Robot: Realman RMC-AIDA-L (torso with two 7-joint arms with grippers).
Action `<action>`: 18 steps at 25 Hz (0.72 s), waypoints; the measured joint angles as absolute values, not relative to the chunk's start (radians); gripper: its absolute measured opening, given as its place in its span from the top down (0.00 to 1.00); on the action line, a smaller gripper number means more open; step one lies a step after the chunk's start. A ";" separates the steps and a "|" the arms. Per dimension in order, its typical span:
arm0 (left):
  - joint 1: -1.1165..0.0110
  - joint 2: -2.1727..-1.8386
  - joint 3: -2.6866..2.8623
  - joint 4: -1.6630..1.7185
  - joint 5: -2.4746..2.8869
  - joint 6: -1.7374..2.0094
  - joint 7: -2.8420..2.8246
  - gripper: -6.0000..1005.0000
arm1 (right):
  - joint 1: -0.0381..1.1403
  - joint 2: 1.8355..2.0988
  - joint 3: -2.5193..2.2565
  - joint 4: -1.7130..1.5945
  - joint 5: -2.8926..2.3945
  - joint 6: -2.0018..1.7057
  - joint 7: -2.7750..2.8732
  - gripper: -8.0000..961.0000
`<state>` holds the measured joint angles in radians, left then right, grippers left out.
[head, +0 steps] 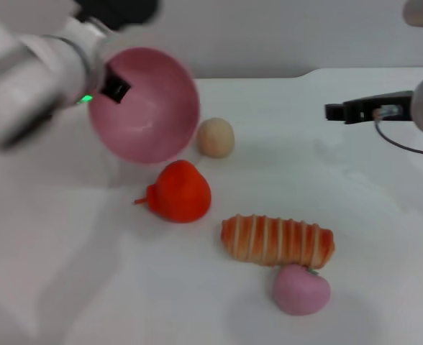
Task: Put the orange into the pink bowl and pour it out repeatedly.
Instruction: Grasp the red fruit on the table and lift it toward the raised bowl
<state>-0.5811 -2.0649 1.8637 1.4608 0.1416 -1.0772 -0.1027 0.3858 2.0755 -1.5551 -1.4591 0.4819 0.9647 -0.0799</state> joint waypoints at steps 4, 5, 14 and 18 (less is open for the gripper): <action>-0.550 -2.061 1.612 1.502 -0.072 -1.136 0.015 0.96 | 0.429 2.075 -1.578 -1.395 0.541 0.918 -0.092 0.41; -0.537 -2.061 1.584 1.520 -0.074 -1.140 0.020 0.96 | 0.441 2.076 -1.583 -1.372 0.566 0.905 -0.103 0.41; -0.492 -2.058 1.436 1.574 -0.087 -1.190 0.059 0.96 | 0.647 2.078 -1.610 -0.982 1.055 0.809 -0.460 0.41; -0.520 -2.057 1.442 1.547 -0.080 -1.191 0.068 0.96 | 0.708 2.079 -1.640 -0.909 1.132 0.790 -0.517 0.41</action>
<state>-0.5201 -2.0574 1.4416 1.5465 -0.0801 -1.1913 0.0685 0.7082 2.0785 -1.6402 -0.9089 1.1316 0.7895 -0.5167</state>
